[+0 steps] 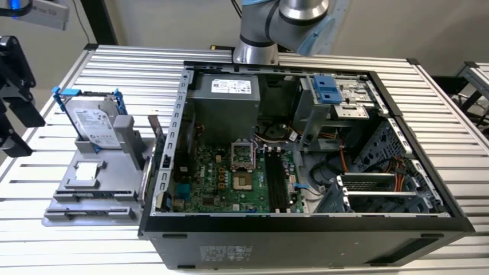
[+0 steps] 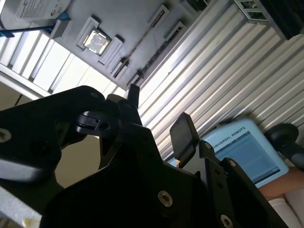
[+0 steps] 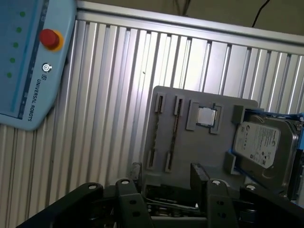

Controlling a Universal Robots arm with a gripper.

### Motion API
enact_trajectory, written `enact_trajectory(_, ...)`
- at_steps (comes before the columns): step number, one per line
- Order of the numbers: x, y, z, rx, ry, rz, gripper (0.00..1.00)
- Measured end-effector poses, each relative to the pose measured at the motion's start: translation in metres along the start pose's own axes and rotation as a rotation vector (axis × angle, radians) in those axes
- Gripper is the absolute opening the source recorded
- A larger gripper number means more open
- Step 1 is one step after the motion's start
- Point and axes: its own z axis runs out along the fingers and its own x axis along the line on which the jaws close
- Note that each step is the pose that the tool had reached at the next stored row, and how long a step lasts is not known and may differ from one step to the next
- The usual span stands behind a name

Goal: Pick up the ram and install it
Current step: 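Pick up the ram and move it above insertion slot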

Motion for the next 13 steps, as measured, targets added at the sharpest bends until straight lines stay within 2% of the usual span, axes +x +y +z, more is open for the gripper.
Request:
enact_trajectory(7, 0.0, 0.0, 0.0, 0.0003, 0.0003, -0.039, 1.0)
enact_trajectory(13, 0.0, 0.0, 0.0038, 0.0005, 0.0002, -0.041, 1.0)
